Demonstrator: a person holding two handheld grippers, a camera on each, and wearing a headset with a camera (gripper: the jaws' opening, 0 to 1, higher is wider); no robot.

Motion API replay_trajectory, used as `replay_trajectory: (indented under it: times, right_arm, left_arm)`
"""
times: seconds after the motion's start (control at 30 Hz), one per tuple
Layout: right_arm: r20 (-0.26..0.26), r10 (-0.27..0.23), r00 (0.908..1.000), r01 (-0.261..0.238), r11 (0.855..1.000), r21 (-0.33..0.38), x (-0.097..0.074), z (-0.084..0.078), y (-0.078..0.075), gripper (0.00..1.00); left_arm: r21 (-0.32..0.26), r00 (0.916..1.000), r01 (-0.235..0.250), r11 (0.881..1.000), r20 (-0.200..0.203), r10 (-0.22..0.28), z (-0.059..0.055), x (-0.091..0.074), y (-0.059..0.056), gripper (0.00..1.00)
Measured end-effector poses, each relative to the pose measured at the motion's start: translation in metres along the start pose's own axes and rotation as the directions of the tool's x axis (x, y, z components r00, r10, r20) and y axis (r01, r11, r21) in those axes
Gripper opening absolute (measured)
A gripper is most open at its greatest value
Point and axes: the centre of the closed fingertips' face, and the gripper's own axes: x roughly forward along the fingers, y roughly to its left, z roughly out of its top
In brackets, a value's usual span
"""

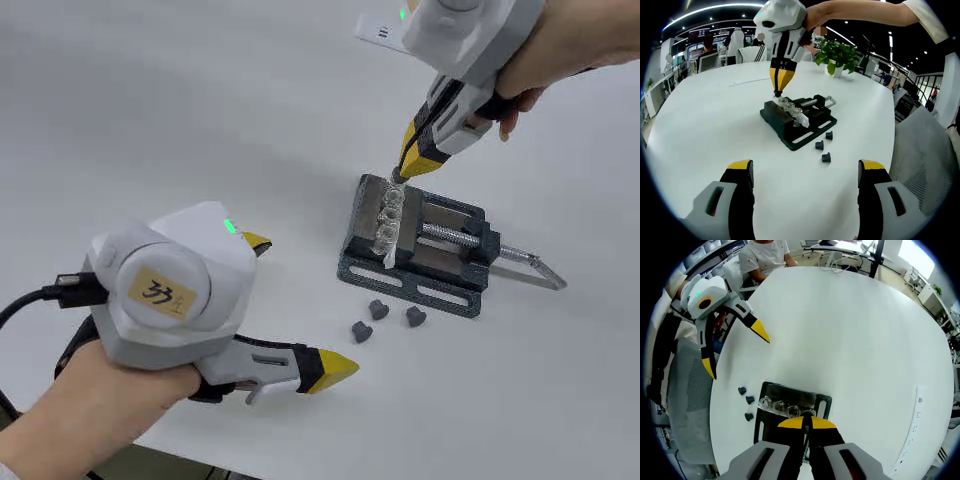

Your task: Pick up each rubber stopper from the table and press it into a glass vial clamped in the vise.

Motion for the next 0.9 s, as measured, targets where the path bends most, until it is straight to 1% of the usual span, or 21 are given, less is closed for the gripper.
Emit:
replay_trajectory:
  times: [0.13,0.17,0.37,0.4,0.53,0.6,0.63,0.67,0.7,0.73,0.77,0.8,0.83,0.87,0.9]
  right_arm:
    - [-0.007,-0.011,0.9999,0.011,1.0,0.008,0.0,-0.001,0.0,0.0]
    - [-0.013,-0.015,0.9998,0.015,1.0,0.0,0.0,-0.001,0.001,0.0]
    - [-0.003,-0.044,0.999,0.044,0.999,0.0,-0.001,-0.001,0.005,0.0]
    - [0.0,-0.045,0.999,0.045,0.999,0.015,-0.001,0.001,0.007,0.0]
    - [-0.002,-0.038,0.9993,0.038,0.999,0.014,0.001,0.001,0.007,0.0]
    - [-0.016,-0.033,0.9993,0.034,0.999,0.024,0.001,0.001,0.008,0.0]
    - [-0.022,-0.03,0.9993,0.03,0.999,0.014,0.001,0.0,0.009,0.0]
    - [-0.023,-0.027,0.9994,0.027,0.999,0.024,0.002,0.002,0.007,0.0]
    - [-0.026,-0.024,0.9994,0.024,1.0,0.012,0.001,0.001,0.007,0.0]
    - [-0.021,-0.021,0.9996,0.022,0.999,0.031,0.002,0.001,0.009,0.0]
    - [-0.022,-0.019,0.9996,0.019,1.0,0.015,0.002,0.0,0.009,0.0]
    - [-0.021,-0.017,0.9996,0.017,1.0,0.014,0.002,0.0,0.007,0.0]
    - [-0.015,-0.013,0.9998,0.013,0.999,0.047,0.004,0.0,0.003,0.0]
    - [-0.016,-0.013,0.9998,0.014,0.999,0.041,0.005,0.0,0.001,0.0]
    - [-0.014,-0.021,0.9997,0.022,0.999,0.046,0.005,0.0,0.002,0.0]
  left_arm:
    - [0.001,1.0,0.003,1.0,-0.001,-0.003,0.002,0.002,-0.001,0.84]
    - [0.001,1.0,0.004,1.0,0.0,-0.004,0.002,0.002,0.0,0.84]
    - [-0.003,1.0,0.007,1.0,-0.001,-0.007,0.004,0.003,-0.001,0.83]
    - [-0.005,1.0,0.008,1.0,-0.001,-0.008,0.003,0.004,-0.001,0.83]
    - [-0.002,0.9999,0.013,1.0,-0.007,-0.013,0.002,0.006,-0.002,0.83]
    - [-0.005,0.9999,0.012,1.0,-0.004,-0.012,0.003,0.007,-0.002,0.83]
    - [-0.007,0.9999,0.012,1.0,-0.005,-0.012,0.003,0.007,-0.002,0.83]
    - [-0.008,0.9999,0.01,1.0,-0.004,-0.01,0.003,0.007,-0.001,0.83]
    - [-0.009,0.9999,0.011,1.0,-0.006,-0.011,0.002,0.007,-0.001,0.83]
    - [-0.008,0.9999,0.009,1.0,-0.005,-0.01,0.002,0.007,-0.001,0.83]
    - [-0.01,0.9999,0.009,1.0,-0.006,-0.009,0.002,0.008,-0.001,0.83]
    - [-0.011,0.9999,0.009,1.0,-0.006,-0.009,0.002,0.008,-0.001,0.83]
    - [-0.011,0.9999,0.01,1.0,-0.008,-0.01,0.001,0.008,-0.001,0.83]
    - [-0.01,0.9999,0.01,1.0,-0.008,-0.01,0.001,0.008,-0.001,0.83]
    - [-0.01,0.9999,0.012,1.0,-0.01,-0.012,0.001,0.009,-0.001,0.83]
